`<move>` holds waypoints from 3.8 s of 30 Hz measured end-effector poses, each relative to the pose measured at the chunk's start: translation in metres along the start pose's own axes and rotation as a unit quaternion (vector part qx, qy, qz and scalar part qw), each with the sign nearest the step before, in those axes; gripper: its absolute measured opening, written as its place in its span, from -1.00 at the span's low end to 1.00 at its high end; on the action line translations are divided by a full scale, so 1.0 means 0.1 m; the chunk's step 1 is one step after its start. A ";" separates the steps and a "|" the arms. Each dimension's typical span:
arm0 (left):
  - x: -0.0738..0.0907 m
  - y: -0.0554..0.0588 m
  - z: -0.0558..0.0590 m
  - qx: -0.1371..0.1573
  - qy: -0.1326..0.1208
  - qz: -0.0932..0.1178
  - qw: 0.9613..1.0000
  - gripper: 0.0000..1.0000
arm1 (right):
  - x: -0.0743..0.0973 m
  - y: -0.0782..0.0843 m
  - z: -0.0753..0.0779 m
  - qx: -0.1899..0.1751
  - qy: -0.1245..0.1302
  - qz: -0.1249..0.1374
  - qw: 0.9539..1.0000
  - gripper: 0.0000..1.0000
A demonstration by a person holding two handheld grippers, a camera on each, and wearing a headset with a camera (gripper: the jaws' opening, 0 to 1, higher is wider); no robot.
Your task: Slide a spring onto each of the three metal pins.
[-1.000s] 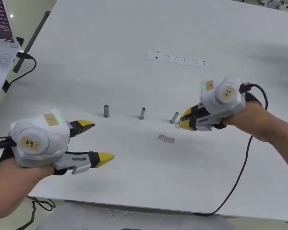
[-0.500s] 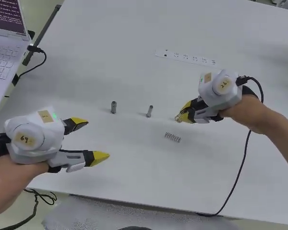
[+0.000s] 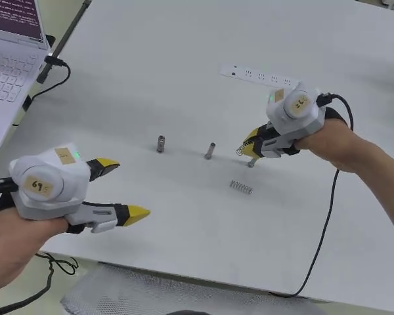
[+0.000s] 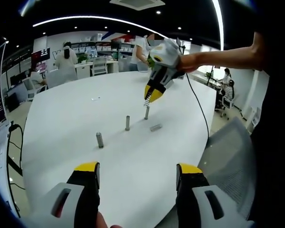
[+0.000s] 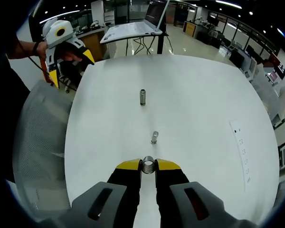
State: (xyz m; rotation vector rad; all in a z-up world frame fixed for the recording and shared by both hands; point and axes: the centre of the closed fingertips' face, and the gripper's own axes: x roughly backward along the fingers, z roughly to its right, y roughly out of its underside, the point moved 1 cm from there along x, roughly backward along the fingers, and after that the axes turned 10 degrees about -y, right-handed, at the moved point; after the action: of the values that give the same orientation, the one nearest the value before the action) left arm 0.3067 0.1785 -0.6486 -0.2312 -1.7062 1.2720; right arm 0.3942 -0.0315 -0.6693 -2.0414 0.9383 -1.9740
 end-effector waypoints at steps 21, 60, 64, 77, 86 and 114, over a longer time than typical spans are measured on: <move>-0.03 0.06 -0.05 0.009 -0.003 -0.012 1.000 0.36 | -0.21 -0.22 0.15 0.016 -0.017 -0.005 1.000 -0.82; 0.02 0.16 -0.14 0.034 -0.014 -0.018 0.999 0.34 | -0.61 -0.28 0.25 0.041 -0.050 -0.036 0.997 -0.82; 0.02 0.16 -0.14 0.035 -0.015 -0.019 0.999 0.34 | -0.63 -0.27 0.26 0.044 -0.051 -0.040 0.997 -0.82; 0.01 0.17 -0.15 0.040 -0.015 -0.021 0.999 0.35 | -0.71 -0.23 0.28 0.052 -0.057 -0.056 0.995 -0.82; 0.02 0.19 -0.18 0.045 -0.018 -0.022 0.999 0.35 | -0.81 -0.20 0.31 0.055 -0.065 -0.067 0.994 -0.82; 0.03 0.21 -0.21 0.048 -0.021 -0.027 0.998 0.34 | -0.99 -0.10 0.32 0.051 -0.080 -0.083 0.992 -0.81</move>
State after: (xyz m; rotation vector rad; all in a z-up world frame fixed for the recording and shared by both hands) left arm 0.3134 0.2031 -0.6639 -0.1014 -1.6703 1.3236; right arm 0.4341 0.0183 -0.7524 -2.2430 0.6404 -1.8581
